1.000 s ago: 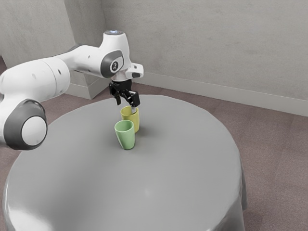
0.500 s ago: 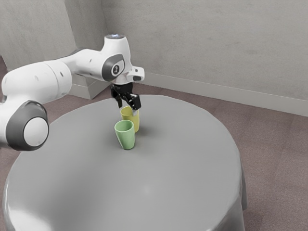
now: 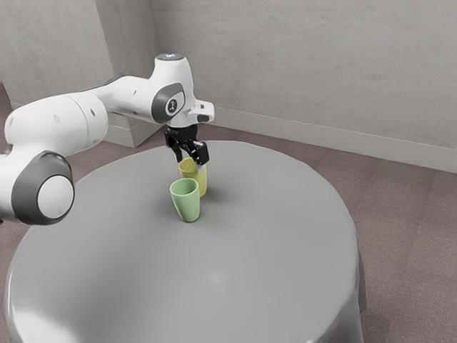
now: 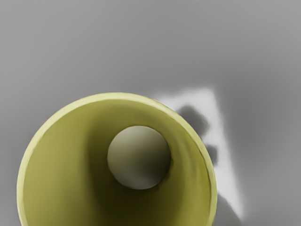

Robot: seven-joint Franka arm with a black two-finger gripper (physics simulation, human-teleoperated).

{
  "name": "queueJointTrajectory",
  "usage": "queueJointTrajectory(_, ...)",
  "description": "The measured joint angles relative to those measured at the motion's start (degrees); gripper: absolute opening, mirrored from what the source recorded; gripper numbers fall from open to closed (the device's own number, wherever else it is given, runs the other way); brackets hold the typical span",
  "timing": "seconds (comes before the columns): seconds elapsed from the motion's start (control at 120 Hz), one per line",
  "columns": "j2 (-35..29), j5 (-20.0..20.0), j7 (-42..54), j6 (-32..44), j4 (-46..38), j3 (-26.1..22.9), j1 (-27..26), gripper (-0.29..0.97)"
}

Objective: Place the left cup onto the right cup

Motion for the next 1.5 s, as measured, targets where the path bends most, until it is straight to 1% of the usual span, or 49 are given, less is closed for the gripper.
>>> queueJointTrajectory(0.142,0.04,-0.01,0.07,0.13,-0.04,0.00,0.00,0.61)
queueJointTrajectory(0.308,0.18,-0.01,0.13,0.20,-0.05,-0.04,0.00,0.56)
queueJointTrajectory(0.625,0.63,-0.01,0.22,0.37,-0.05,-0.05,0.00,0.42)
queueJointTrajectory(1.175,0.97,-0.08,0.29,0.60,-0.05,-0.05,0.00,0.22)
queueJointTrajectory(1.5,1.14,-0.10,0.37,0.72,-0.05,-0.03,0.00,0.07)
